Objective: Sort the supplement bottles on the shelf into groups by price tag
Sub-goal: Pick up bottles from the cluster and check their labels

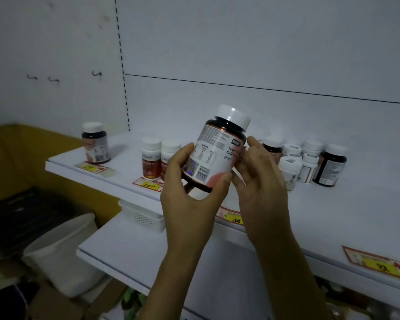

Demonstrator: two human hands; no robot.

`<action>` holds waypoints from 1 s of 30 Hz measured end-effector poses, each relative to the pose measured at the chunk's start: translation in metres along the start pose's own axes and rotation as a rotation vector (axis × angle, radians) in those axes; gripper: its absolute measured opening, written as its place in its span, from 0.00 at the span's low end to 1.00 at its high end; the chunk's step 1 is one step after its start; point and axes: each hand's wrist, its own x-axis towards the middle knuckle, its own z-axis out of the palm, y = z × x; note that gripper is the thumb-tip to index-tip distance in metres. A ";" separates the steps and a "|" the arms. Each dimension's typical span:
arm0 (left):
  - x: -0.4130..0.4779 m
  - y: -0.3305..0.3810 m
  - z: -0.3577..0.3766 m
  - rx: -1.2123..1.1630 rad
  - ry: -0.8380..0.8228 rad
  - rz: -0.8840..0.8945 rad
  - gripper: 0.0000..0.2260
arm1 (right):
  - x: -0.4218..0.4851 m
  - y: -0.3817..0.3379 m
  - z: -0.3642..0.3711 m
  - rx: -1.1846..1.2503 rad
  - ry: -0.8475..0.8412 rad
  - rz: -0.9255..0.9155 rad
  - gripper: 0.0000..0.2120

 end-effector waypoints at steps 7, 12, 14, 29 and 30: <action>0.033 0.005 -0.083 0.308 0.126 0.214 0.28 | -0.020 0.002 0.098 0.004 -0.167 0.017 0.27; 0.072 -0.004 -0.169 0.765 0.197 0.705 0.24 | -0.035 0.023 0.192 0.105 -0.205 0.111 0.32; 0.085 -0.007 -0.203 0.867 0.191 0.813 0.22 | -0.039 0.032 0.225 0.114 -0.194 0.142 0.35; 0.182 -0.050 -0.283 0.555 -0.104 0.600 0.31 | 0.012 0.076 0.312 0.015 -0.048 0.100 0.25; 0.194 -0.053 -0.280 0.565 -0.131 0.580 0.33 | 0.023 0.073 0.311 -0.016 -0.027 0.072 0.23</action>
